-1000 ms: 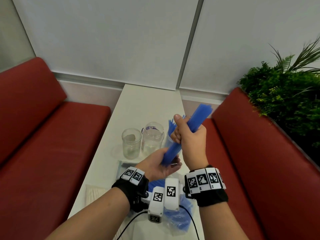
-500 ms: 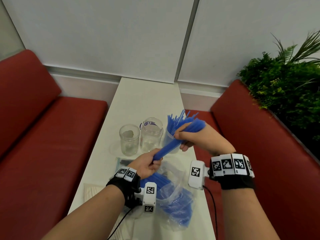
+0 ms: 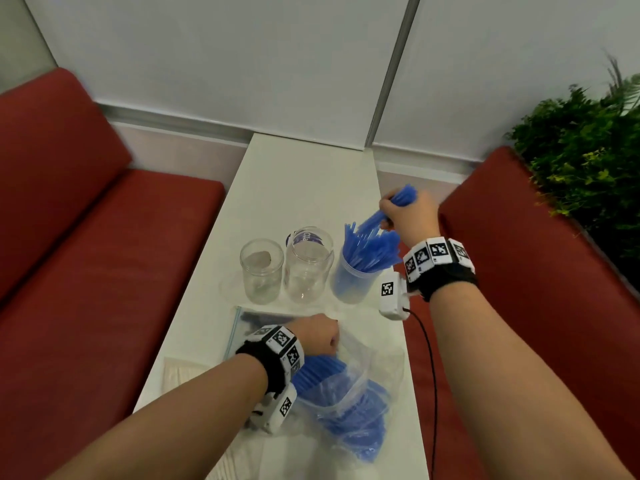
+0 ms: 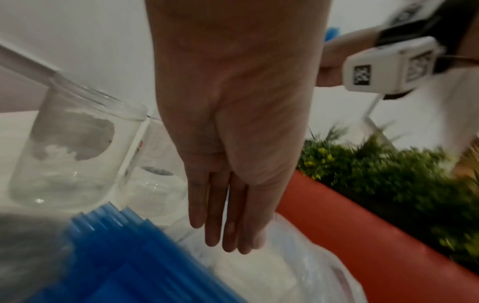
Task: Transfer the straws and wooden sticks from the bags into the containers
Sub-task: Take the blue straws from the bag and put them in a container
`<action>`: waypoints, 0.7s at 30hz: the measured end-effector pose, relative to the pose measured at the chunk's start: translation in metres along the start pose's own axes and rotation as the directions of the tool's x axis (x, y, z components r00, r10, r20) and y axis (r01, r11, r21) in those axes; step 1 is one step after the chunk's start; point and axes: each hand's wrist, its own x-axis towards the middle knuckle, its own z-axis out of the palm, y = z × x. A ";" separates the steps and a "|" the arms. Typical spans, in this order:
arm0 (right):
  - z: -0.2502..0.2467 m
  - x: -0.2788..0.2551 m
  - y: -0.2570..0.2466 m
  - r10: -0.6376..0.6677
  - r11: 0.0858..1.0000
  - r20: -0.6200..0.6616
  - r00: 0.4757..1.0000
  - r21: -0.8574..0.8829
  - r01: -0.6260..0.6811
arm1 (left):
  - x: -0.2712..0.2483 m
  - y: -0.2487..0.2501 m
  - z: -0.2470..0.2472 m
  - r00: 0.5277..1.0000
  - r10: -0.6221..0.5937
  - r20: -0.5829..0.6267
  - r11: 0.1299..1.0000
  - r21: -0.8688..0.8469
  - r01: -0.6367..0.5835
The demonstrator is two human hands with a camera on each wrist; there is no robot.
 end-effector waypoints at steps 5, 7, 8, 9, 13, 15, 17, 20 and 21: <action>0.029 0.012 0.042 0.075 0.981 0.040 0.996 -0.184 -0.066 | 0.007 0.002 0.019 0.985 -0.021 0.168 0.952 0.306 -0.032; 0.037 0.016 0.052 0.092 0.936 0.095 0.991 -0.348 -0.053 | 0.006 0.001 0.027 0.985 -0.040 0.165 0.905 0.424 -0.034; 0.039 0.018 0.056 0.095 0.912 0.115 0.989 -0.408 -0.040 | 0.007 0.001 0.030 0.988 -0.041 0.151 0.884 0.465 -0.035; 0.040 0.021 0.058 0.092 0.906 0.130 0.987 -0.422 -0.029 | 0.007 0.001 0.033 0.991 -0.037 0.129 0.868 0.495 -0.033; 0.040 0.021 0.057 0.009 0.967 0.043 0.999 -0.256 0.003 | 0.011 0.000 0.037 0.999 0.013 0.050 0.819 0.573 -0.040; 0.044 0.017 0.052 -0.180 0.954 -0.116 0.977 -0.263 0.145 | 0.013 0.002 0.036 0.999 0.004 0.050 0.798 0.601 -0.033; 0.052 0.010 0.048 -0.402 0.890 -0.220 0.889 -0.321 0.323 | 0.015 0.004 0.035 0.998 -0.004 0.057 0.771 0.636 -0.033; 0.066 0.005 0.060 -0.447 0.757 -0.004 0.894 -0.534 0.376 | 0.014 0.007 0.035 0.999 -0.007 0.046 0.755 0.655 -0.025; 0.070 0.002 0.067 -0.350 0.719 0.105 0.931 -0.607 0.339 | 0.012 0.007 0.036 1.000 -0.004 0.028 0.755 0.656 -0.015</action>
